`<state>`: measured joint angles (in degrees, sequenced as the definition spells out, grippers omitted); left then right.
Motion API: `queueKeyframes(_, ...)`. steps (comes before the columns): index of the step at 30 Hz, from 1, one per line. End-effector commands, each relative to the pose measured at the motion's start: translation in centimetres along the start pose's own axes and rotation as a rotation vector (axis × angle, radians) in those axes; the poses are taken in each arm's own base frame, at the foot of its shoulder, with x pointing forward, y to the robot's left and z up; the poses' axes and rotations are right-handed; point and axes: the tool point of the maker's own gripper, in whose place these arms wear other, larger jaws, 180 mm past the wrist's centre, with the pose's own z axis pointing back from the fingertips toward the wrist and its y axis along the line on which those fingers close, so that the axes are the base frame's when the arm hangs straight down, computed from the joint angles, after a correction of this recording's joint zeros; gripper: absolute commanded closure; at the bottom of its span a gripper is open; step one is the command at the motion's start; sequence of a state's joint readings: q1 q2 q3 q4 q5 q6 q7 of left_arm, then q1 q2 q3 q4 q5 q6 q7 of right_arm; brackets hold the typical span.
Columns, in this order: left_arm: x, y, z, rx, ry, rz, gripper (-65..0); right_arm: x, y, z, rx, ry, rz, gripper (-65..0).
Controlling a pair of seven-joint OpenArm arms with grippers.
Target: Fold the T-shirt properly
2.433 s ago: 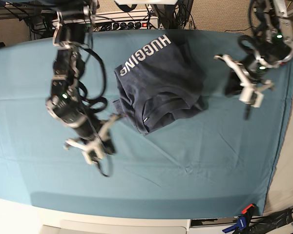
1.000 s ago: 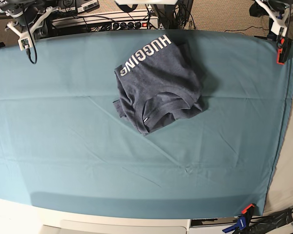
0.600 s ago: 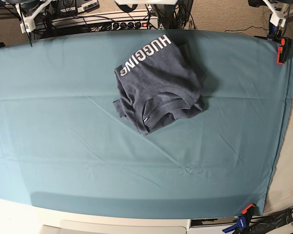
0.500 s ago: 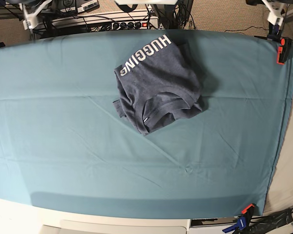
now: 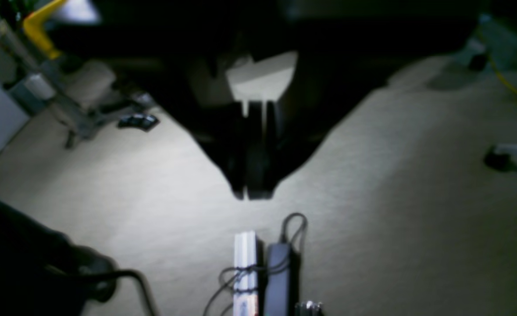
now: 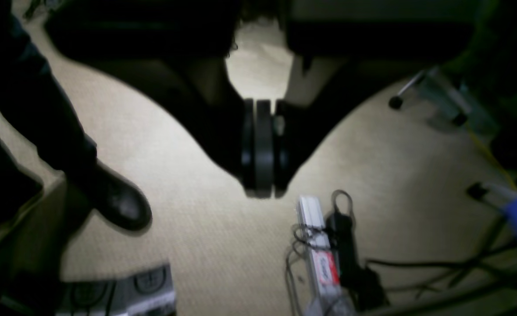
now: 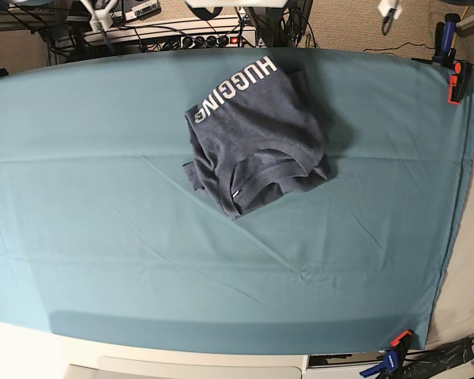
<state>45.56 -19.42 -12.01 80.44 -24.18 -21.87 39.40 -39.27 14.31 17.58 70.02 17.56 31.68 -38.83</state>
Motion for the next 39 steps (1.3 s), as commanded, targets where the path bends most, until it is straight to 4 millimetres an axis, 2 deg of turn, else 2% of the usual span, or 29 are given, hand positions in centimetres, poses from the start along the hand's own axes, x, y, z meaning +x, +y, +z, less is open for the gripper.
queueKeyframes(1,-0.7,0.3,-0.3,0.013,0.023,-0.020,0.0,-0.6,-0.7,-0.3,-0.020,0.017,0.001,0.0)
queueKeyframes(7,-1.0,-0.3,-4.8,0.027,0.053,-0.154,0.0,-2.1,-1.6,-4.1,-0.052,0.048,-0.111,0.0)
queueKeyframes(13,0.0,0.4,-8.9,0.109,0.082,-0.193,0.0,-1.0,-2.4,-6.8,-0.087,-0.073,-0.235,0.0)
queueKeyframes(17,0.6,1.4,-10.7,0.167,0.088,-0.165,0.0,-0.2,-2.7,-8.2,-0.153,-0.125,-0.215,0.0)
queueKeyframes(22,1.6,2.5,-12.1,0.231,0.068,-0.126,0.0,1.9,-1.4,-9.6,-0.151,-0.102,-0.045,0.0)
queueKeyframes(27,2.5,1.5,-13.1,0.223,0.106,-0.097,0.0,4.2,0.5,-10.8,-0.140,-0.022,0.079,0.0)
queueKeyframes(33,4.0,-0.3,-13.8,0.211,0.137,-0.032,0.0,5.4,3.3,-11.9,-0.113,0.053,0.059,0.0)
queueKeyframes(39,3.2,-2.6,-14.3,0.173,0.193,-0.021,0.0,5.4,4.5,-12.2,-0.082,0.051,-0.011,0.0)
